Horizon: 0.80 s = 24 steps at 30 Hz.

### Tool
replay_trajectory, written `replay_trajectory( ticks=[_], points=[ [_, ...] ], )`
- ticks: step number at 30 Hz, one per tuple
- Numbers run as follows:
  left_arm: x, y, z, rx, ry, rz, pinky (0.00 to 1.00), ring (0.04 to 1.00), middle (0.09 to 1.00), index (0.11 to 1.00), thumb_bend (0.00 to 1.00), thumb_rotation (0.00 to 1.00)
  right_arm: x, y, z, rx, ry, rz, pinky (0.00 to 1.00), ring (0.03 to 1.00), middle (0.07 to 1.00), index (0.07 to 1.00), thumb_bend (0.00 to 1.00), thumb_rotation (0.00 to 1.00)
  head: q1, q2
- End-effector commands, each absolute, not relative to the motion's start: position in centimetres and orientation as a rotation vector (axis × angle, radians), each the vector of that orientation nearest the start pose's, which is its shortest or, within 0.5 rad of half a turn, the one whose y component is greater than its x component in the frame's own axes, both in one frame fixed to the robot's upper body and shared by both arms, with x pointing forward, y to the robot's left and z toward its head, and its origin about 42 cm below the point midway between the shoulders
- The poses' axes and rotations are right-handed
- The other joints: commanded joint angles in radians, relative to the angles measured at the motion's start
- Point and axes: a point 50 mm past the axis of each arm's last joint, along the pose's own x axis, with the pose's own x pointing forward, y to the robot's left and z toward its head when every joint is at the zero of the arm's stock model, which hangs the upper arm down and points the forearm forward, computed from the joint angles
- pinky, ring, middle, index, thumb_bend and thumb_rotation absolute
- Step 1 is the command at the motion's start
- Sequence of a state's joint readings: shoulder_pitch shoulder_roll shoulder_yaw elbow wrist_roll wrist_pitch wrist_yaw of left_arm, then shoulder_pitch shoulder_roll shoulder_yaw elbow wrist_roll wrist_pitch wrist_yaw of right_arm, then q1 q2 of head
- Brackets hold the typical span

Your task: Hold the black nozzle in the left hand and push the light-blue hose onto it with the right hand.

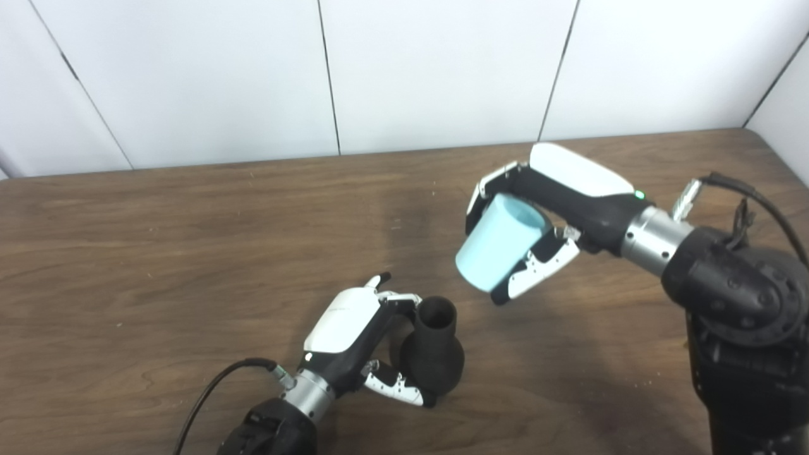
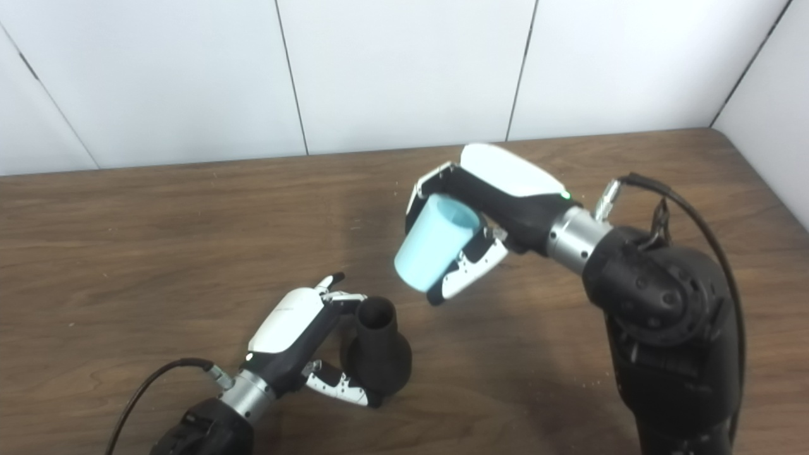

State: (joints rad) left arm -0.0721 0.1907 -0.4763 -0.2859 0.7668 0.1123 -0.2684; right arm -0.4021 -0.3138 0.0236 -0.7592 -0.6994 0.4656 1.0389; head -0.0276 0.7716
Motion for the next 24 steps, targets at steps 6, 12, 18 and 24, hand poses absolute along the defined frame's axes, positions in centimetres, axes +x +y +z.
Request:
replay_trajectory(
  ticks=[6, 12, 18, 24],
  points=[
    [26.3, 13.2, 14.2, 1.002, -0.184, -0.606, 1.00, 0.739, 0.485, 0.487, 0.52, 0.00, 28.4, -21.0, 34.1, -1.049, -0.316, 0.502, 0.31, 0.427, 0.495, 0.511, 0.50, 0.00, 0.004, 0.013],
    [26.4, 13.1, 14.3, 1.005, -0.180, -0.607, 1.00, 0.738, 0.485, 0.487, 0.52, 0.00, 28.1, -20.9, 33.8, -1.044, -0.307, 0.521, 0.31, 0.427, 0.496, 0.511, 0.50, 0.00, 0.004, 0.018],
    [26.4, 13.0, 14.3, 1.001, -0.173, -0.609, 1.00, 0.736, 0.487, 0.485, 0.52, 0.00, 27.9, -20.6, 33.5, -1.033, -0.298, 0.537, 0.31, 0.426, 0.505, 0.508, 0.50, 0.00, 0.006, 0.019],
    [26.5, 12.9, 14.3, 0.997, -0.169, -0.612, 1.00, 0.736, 0.486, 0.486, 0.52, 0.00, 27.7, -20.3, 33.2, -1.021, -0.292, 0.550, 0.31, 0.428, 0.503, 0.507, 0.50, 0.00, 0.006, 0.019]
  ],
)
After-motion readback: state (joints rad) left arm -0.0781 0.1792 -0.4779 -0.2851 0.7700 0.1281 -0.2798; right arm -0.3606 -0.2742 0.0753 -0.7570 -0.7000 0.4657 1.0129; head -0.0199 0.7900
